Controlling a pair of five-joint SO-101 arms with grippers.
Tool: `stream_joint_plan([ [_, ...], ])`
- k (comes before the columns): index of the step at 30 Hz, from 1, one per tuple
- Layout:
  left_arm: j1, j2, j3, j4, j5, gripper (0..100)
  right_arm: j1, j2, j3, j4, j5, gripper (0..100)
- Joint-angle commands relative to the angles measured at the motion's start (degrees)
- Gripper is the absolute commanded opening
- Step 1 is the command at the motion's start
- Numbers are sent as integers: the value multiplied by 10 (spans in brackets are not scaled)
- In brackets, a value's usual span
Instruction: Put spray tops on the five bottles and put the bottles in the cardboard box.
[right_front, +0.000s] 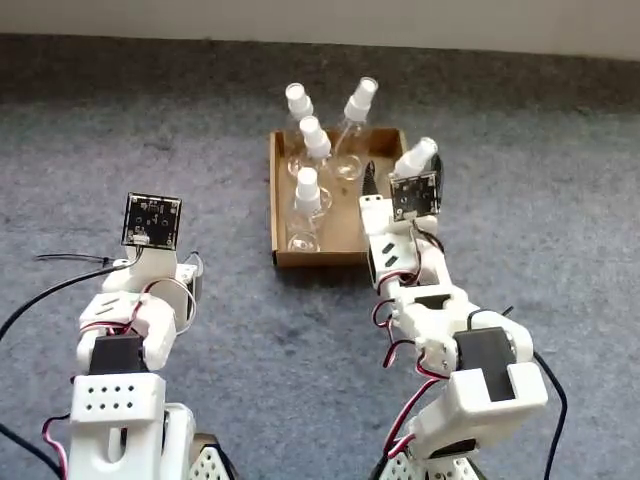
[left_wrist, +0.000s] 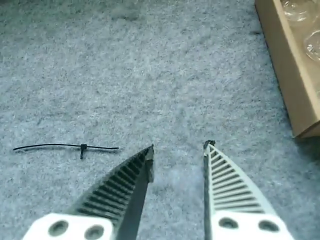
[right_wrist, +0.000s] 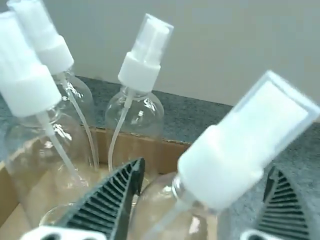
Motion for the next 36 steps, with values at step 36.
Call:
stream_joint_plan([
  [36, -5, -4, -4, -11, -1, 158, -11, -7, -45, 34, 66, 354],
])
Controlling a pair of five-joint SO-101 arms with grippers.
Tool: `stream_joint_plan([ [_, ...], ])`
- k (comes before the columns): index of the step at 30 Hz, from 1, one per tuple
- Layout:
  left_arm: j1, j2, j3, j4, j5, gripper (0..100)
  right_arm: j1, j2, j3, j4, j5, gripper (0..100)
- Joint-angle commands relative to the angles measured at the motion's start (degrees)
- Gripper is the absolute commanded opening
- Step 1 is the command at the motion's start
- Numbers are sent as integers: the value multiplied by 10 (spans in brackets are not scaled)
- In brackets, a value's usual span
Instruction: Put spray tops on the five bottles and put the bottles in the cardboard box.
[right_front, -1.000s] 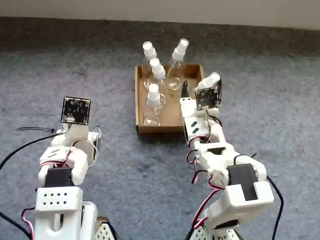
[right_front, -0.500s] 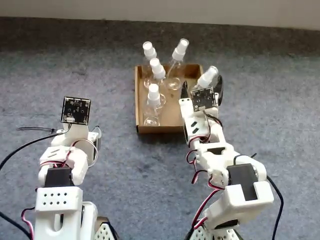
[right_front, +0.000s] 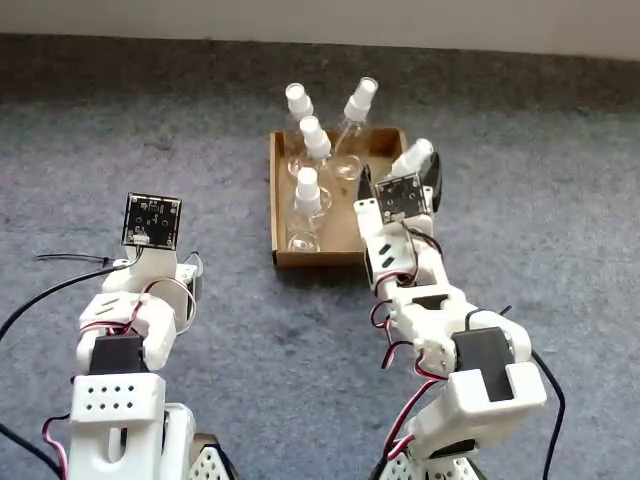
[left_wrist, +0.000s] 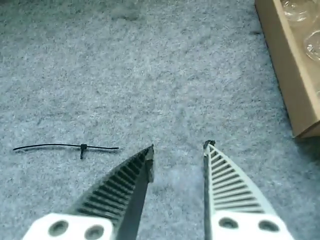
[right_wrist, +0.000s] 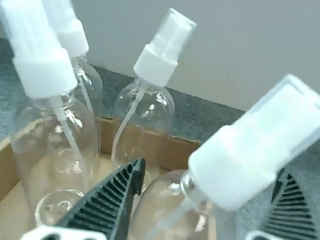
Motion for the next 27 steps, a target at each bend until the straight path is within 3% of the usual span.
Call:
stream_joint_plan([
  [1, -5, -4, -4, -11, -1, 158, -2, -7, -46, 12, 8, 368],
  [4, -5, -4, -4, -11, -1, 158, -2, -7, -50, 13, 8, 405],
  [27, -5, -4, -4, -11, -2, 158, -2, -18, -51, 13, 4, 406],
])
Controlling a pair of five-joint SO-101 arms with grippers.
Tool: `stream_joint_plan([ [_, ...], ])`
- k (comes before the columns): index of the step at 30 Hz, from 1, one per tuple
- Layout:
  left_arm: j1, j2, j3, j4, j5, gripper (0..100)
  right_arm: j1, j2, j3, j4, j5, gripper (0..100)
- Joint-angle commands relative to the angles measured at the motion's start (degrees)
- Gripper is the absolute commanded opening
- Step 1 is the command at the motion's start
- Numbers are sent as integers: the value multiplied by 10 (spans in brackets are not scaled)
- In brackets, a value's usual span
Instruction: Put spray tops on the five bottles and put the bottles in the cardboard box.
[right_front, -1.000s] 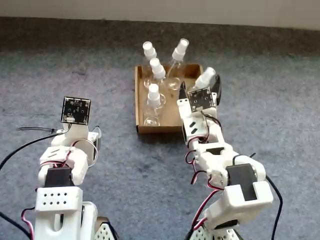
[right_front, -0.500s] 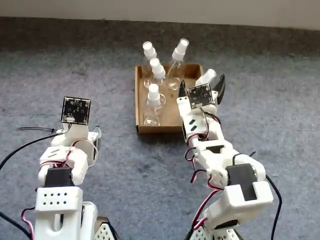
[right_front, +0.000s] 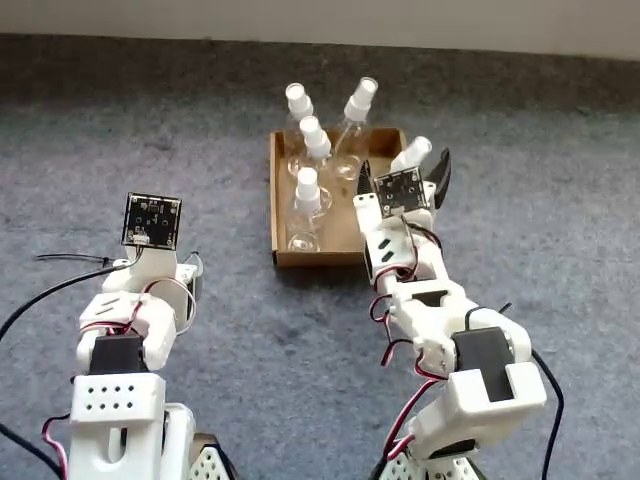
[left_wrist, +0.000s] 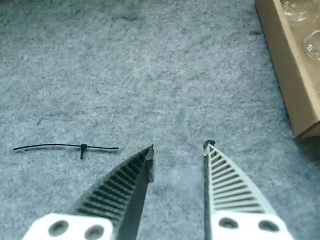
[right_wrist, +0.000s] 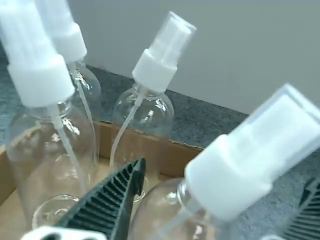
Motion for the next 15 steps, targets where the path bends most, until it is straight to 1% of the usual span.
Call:
stream_joint_plan([
  [1, -5, -4, -4, -11, -2, 158, -2, -28, -33, 5, 4, 406],
  [4, -5, -4, -4, -11, -2, 158, -3, -62, -32, 50, 1, 407],
  [7, -5, -4, -4, -11, -2, 158, -4, -94, -33, 83, -35, 408],
  [15, -5, -4, -4, -11, -2, 158, -3, -112, -33, 91, -36, 408],
])
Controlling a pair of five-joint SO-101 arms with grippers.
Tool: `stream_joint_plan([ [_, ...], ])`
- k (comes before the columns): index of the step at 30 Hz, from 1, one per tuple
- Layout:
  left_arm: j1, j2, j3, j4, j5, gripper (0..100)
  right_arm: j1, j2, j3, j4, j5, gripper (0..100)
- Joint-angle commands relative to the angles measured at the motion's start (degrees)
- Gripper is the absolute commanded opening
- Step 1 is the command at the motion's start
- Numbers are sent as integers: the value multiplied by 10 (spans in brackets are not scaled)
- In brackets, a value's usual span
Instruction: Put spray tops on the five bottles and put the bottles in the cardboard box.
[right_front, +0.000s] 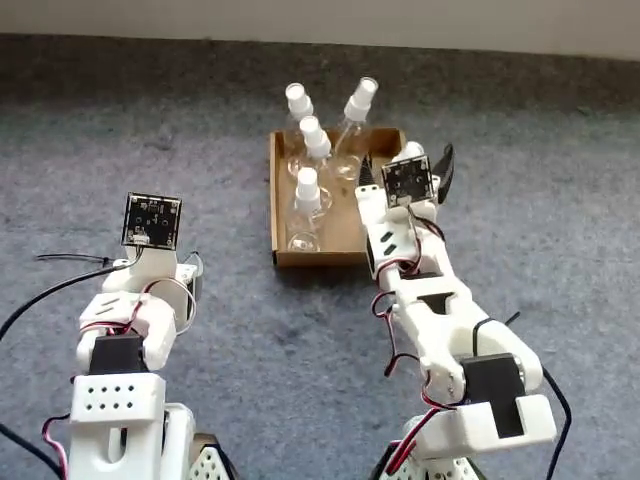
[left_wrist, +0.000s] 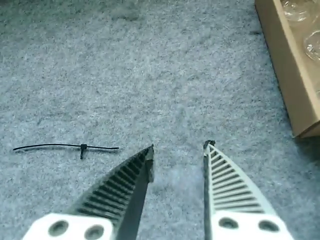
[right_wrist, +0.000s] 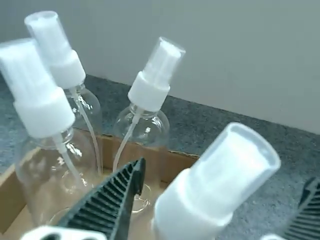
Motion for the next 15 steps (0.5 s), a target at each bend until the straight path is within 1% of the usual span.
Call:
stream_joint_plan([
  [1, -5, -4, -4, -11, -2, 158, -3, -29, -35, 2, -7, 408],
  [5, -5, -4, -4, -11, -2, 158, -2, -30, -61, 4, -9, 408],
  [10, -5, -4, -4, -11, -2, 158, -2, -30, -128, 96, -11, 408],
  [15, -5, -4, -4, -11, -2, 158, -2, -31, -157, 111, -11, 408],
])
